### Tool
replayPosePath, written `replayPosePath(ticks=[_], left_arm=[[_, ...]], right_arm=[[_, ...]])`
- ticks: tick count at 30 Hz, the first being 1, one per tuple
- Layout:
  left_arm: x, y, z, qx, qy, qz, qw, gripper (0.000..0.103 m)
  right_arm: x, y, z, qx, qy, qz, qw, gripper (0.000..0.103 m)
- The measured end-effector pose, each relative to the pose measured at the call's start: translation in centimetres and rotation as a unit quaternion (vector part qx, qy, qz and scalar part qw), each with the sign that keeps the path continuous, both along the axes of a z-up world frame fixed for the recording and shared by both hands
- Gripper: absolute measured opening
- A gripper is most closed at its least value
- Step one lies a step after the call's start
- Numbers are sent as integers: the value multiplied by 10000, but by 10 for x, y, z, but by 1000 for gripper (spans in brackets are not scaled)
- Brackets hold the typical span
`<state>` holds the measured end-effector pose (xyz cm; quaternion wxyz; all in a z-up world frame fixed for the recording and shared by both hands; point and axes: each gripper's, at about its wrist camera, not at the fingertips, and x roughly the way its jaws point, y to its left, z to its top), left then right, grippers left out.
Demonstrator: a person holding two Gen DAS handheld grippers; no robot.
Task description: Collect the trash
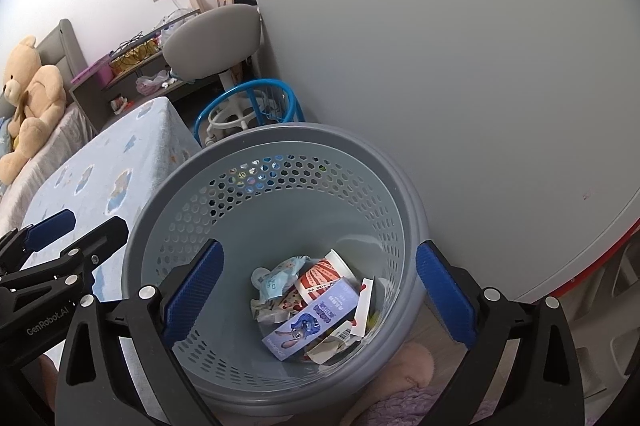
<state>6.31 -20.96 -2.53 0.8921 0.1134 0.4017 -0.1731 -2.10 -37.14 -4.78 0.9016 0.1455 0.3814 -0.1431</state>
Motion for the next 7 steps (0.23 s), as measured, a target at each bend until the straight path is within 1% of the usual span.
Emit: replayPosePath(ticks=[7], left_arm=[[1, 0, -2, 11, 26, 15, 10000, 80]], right_arm=[[0, 0, 1, -15, -10, -9, 10000, 95]])
